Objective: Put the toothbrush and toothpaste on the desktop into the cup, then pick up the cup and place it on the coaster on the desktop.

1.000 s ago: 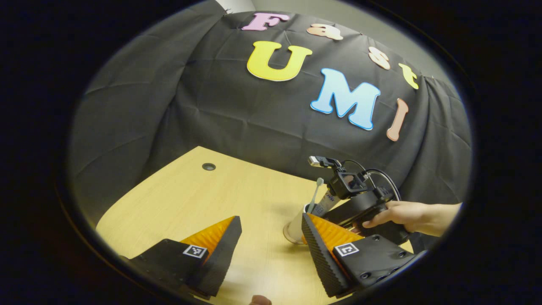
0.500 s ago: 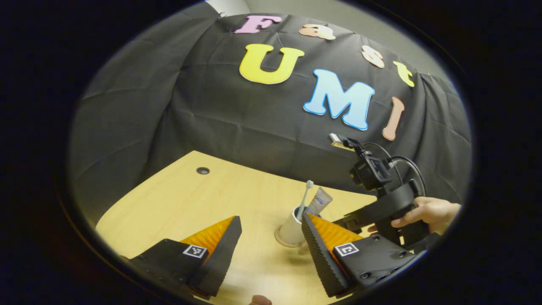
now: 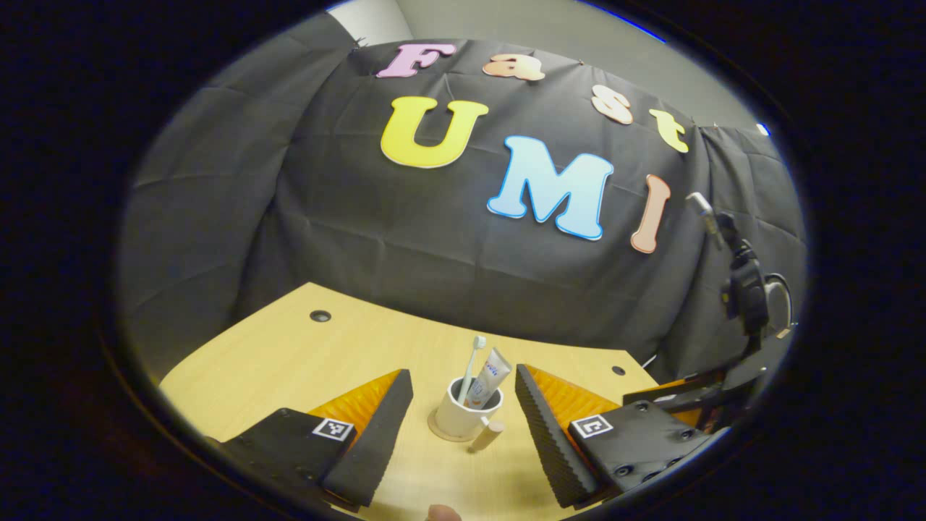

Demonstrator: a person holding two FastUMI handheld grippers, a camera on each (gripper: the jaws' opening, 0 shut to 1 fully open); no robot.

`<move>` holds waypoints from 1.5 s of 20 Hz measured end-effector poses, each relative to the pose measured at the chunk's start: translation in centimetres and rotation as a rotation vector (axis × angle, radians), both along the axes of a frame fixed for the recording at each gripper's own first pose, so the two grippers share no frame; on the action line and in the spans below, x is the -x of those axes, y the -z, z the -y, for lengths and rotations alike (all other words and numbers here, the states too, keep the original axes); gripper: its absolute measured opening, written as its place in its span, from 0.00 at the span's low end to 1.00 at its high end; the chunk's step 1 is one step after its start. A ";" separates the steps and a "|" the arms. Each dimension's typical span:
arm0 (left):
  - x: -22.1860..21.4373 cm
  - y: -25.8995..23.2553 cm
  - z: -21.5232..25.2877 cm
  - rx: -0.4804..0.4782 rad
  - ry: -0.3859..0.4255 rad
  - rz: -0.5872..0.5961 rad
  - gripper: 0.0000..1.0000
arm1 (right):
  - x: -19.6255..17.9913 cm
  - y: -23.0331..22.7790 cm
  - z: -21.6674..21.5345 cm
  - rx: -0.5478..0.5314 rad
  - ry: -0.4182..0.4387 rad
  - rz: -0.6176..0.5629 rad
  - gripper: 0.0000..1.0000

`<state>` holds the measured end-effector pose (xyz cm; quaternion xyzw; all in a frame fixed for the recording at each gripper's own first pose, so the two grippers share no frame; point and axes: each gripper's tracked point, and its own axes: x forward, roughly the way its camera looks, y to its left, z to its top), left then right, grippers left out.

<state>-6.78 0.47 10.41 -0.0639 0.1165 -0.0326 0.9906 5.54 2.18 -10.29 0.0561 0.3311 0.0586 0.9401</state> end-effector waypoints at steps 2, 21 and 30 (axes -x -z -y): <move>-0.1 -1.4 1.8 -0.007 0.008 0.048 0.93 | 1.6 -1.3 2.4 0.026 0.066 0.079 0.92; 7.6 -8.2 11.3 -0.079 0.047 0.227 0.93 | 10.0 -11.5 10.2 0.196 0.266 0.703 0.90; 9.0 -9.1 10.2 -0.064 0.014 0.250 0.93 | 10.5 -12.3 10.4 0.143 0.277 0.702 0.94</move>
